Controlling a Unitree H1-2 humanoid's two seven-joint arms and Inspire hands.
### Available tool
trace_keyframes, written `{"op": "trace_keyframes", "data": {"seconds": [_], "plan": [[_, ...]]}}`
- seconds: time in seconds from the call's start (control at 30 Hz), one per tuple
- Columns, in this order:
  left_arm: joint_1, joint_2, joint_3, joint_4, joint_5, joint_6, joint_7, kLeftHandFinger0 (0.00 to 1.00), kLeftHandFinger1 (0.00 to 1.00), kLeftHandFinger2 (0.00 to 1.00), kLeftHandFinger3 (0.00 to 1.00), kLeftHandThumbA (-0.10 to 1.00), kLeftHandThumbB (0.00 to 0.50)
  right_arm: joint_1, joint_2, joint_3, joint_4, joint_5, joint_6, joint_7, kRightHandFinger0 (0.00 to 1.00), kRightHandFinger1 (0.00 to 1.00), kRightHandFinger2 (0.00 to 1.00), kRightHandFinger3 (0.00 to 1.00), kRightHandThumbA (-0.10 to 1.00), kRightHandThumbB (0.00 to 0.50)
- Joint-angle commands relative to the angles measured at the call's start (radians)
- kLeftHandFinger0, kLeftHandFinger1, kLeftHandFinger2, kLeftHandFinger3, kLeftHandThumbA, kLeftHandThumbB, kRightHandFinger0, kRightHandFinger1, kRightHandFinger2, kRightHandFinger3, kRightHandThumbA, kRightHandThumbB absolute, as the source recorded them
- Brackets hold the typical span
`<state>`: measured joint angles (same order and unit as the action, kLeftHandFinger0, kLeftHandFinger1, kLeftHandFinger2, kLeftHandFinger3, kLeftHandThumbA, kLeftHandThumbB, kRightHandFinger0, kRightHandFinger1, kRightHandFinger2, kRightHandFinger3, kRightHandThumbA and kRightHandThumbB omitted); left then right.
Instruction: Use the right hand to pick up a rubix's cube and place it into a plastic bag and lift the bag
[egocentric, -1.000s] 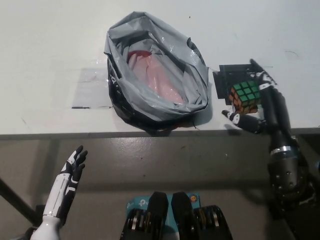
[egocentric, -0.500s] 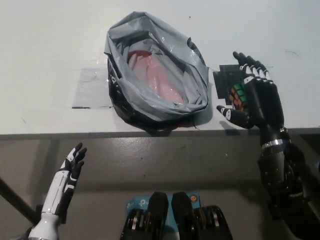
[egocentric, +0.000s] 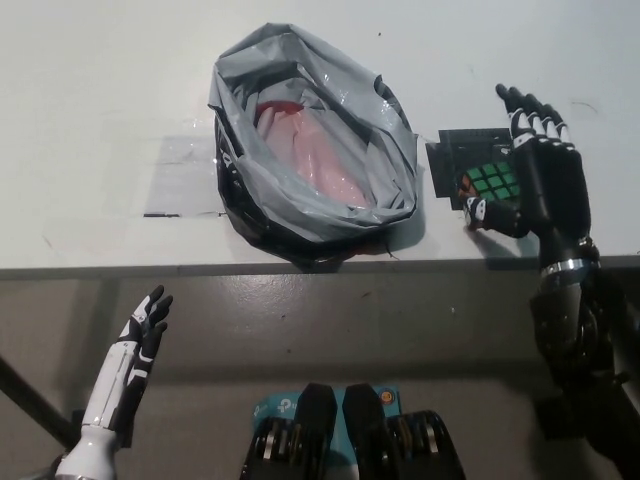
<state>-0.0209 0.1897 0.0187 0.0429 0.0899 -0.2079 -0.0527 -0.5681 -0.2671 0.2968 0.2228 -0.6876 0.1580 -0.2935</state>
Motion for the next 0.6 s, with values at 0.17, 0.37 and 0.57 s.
{"op": "trace_keyframes", "data": {"seconds": [0.17,0.37,0.57], "plan": [[-0.019,0.013,0.003,-0.019,0.0,-0.025,-0.002,1.0,1.0,1.0,1.0,1.0,0.246,-0.08,0.044,-0.037,0.046,0.03,-0.002,0.022,1.0,1.0,1.0,1.0,0.98,0.5],[-0.022,0.016,0.003,-0.019,-0.01,-0.023,-0.01,1.0,1.0,1.0,1.0,1.0,0.232,-0.085,0.078,-0.063,0.125,0.108,-0.048,0.046,1.0,1.0,1.0,1.0,0.96,0.5],[-0.02,0.012,0.006,-0.023,-0.018,-0.016,-0.011,1.0,1.0,1.0,1.0,1.0,0.245,-0.096,0.1,-0.078,0.202,0.152,-0.081,0.064,1.0,1.0,1.0,1.0,0.98,0.5]]}}
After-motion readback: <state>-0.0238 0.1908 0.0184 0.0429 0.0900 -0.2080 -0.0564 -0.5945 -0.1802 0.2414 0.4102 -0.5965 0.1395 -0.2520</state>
